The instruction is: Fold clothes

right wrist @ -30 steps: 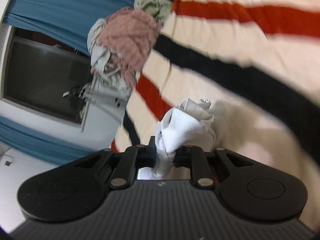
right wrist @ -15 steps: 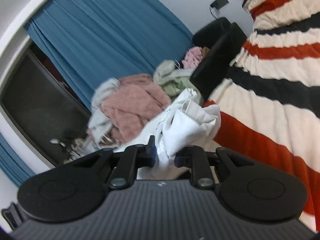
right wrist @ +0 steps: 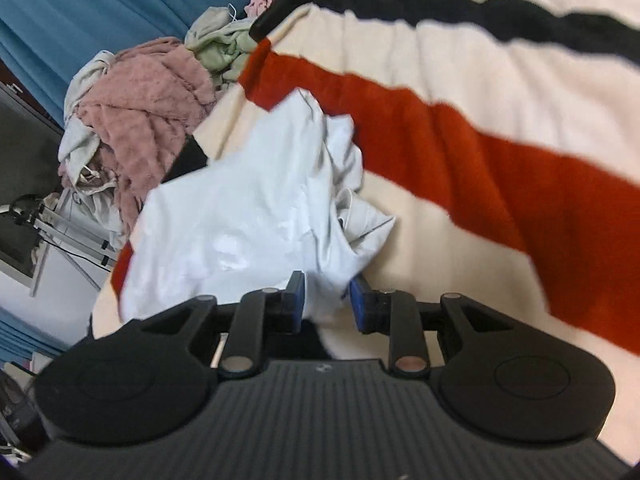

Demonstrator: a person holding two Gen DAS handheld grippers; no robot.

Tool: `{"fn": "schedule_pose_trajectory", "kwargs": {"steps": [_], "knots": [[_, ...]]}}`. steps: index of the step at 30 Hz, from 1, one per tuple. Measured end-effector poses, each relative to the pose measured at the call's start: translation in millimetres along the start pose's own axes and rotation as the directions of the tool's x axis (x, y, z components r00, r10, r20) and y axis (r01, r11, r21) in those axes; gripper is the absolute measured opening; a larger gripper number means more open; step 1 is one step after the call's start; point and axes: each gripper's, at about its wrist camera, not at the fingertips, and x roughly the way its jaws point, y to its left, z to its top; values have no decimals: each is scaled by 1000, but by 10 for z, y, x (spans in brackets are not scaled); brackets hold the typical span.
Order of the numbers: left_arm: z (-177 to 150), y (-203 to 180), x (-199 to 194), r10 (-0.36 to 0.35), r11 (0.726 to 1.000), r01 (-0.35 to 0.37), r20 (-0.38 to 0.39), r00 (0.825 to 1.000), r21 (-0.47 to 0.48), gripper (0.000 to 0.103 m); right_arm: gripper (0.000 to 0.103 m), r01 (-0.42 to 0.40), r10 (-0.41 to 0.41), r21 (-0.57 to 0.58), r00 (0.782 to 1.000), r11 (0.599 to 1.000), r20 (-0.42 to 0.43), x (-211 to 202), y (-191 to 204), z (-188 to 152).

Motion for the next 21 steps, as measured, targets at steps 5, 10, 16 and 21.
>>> {"fn": "schedule_pose_trajectory", "kwargs": {"steps": [5,10,16,21], "knots": [[20,-287,-1008,24,998,-28,63,998,56,53,28,-59,64,-101,997,993,45,-783,428,28],[19,-656,-2040,11,993,-30,155,988,115,63,50,-96,125,-250,987,963,104,-1658,796,-151],[-285,-1082,-3248,-6,977,-48,252,968,206,100,103,-90,186,-412,962,907,200,-2604,1007,-525],[-618,-1261,-4024,-37,972,-35,299,954,233,103,103,-71,240,-522,934,850,264,-3332,1138,-855]]}}
